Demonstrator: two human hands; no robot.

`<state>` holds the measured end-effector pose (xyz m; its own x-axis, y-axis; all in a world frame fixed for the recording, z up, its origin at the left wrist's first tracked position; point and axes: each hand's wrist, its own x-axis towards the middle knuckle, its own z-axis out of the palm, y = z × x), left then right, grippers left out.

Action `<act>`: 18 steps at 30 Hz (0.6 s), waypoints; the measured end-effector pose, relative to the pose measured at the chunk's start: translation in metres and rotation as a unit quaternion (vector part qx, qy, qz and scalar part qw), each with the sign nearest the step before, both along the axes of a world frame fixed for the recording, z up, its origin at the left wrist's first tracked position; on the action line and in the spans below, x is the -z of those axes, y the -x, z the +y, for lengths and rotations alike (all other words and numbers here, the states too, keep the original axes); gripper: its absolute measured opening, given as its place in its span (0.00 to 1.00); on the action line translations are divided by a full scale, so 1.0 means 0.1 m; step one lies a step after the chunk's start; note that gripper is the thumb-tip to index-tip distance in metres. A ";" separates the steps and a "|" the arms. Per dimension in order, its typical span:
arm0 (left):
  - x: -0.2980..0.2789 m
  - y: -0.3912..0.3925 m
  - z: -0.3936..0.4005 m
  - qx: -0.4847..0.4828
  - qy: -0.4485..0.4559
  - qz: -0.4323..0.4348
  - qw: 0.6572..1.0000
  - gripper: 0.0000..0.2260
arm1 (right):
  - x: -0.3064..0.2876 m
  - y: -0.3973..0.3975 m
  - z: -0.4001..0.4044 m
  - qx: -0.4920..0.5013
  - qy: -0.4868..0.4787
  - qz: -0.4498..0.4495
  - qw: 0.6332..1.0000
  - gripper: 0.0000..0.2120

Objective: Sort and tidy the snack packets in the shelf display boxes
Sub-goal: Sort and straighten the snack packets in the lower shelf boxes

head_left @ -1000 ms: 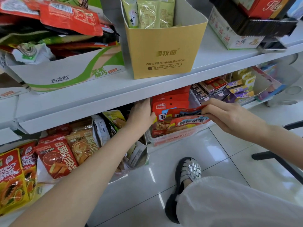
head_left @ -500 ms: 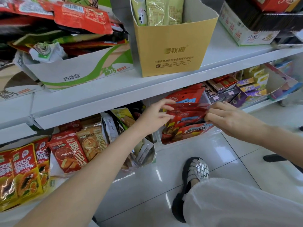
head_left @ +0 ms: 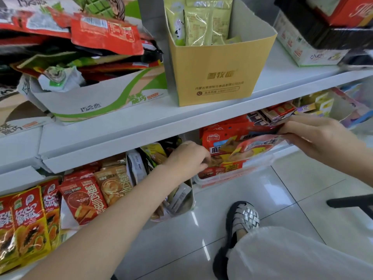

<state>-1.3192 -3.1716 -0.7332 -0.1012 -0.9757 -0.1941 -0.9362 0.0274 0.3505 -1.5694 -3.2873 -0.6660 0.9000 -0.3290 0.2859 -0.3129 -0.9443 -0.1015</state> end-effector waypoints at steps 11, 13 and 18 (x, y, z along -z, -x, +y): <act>0.14 0.36 -0.42 0.014 -0.162 -0.286 0.944 0.07 | 0.07 0.08 -0.07 -0.023 -0.002 0.006 1.000 0.16; 0.18 0.36 -0.44 -0.005 -0.136 -0.277 0.951 0.11 | 0.10 0.05 -0.07 -0.029 -0.002 0.012 1.000 0.15; 0.10 0.23 -0.39 -0.059 -0.080 -0.119 0.988 0.07 | 0.12 0.05 -0.10 -0.014 0.012 0.011 1.000 0.11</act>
<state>-1.3424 -3.2105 -0.7429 0.0792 -0.9329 -0.3513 -0.9858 -0.1257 0.1116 -1.5747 -3.2975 -0.6778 0.9152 -0.2959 0.2736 -0.2875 -0.9551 -0.0714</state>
